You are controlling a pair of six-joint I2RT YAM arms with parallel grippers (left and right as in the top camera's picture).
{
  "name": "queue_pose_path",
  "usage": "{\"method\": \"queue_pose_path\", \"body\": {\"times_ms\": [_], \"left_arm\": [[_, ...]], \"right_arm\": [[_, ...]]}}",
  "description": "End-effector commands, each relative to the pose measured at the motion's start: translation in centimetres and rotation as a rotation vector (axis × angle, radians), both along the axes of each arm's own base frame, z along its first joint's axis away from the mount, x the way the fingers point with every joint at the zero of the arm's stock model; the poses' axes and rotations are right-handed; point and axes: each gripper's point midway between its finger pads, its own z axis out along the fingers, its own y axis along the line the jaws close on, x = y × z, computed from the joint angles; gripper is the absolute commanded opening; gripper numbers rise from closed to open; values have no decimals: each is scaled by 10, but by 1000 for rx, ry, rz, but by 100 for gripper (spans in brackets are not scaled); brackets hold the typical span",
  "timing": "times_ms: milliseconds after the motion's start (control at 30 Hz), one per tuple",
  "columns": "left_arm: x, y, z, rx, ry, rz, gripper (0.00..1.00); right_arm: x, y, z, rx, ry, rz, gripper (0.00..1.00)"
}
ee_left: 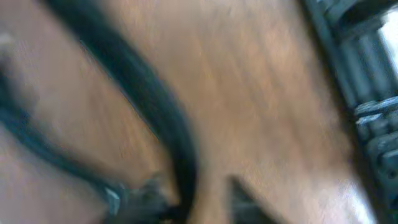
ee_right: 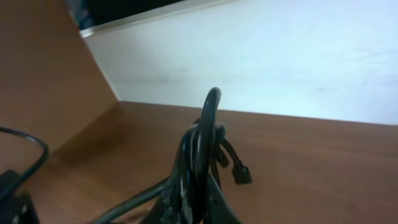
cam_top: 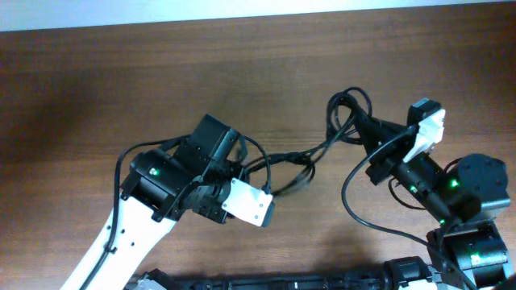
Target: Untangle cables
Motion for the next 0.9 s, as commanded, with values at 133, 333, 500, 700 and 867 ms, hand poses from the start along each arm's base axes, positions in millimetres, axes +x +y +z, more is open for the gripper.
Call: {"method": "queue_pose_path", "body": {"times_ms": [133,333,500,700,867], "left_arm": [[25,8,0,32,-98,91,99],[8,-39,20,-236,-2,-18,99],[-12,-75,47,-474,104,-140,99],[-7,-94,44,-539,166,-181,98],[-6,-114,40,-601,229,-231,99]], "right_arm": [[7,-29,12,-37,-48,-164,4],[5,-26,2,2,19,-154,4],[3,-23,0,107,81,-144,4],[-7,-3,-2,218,166,-30,4],[-12,5,-1,235,179,19,4]]}}
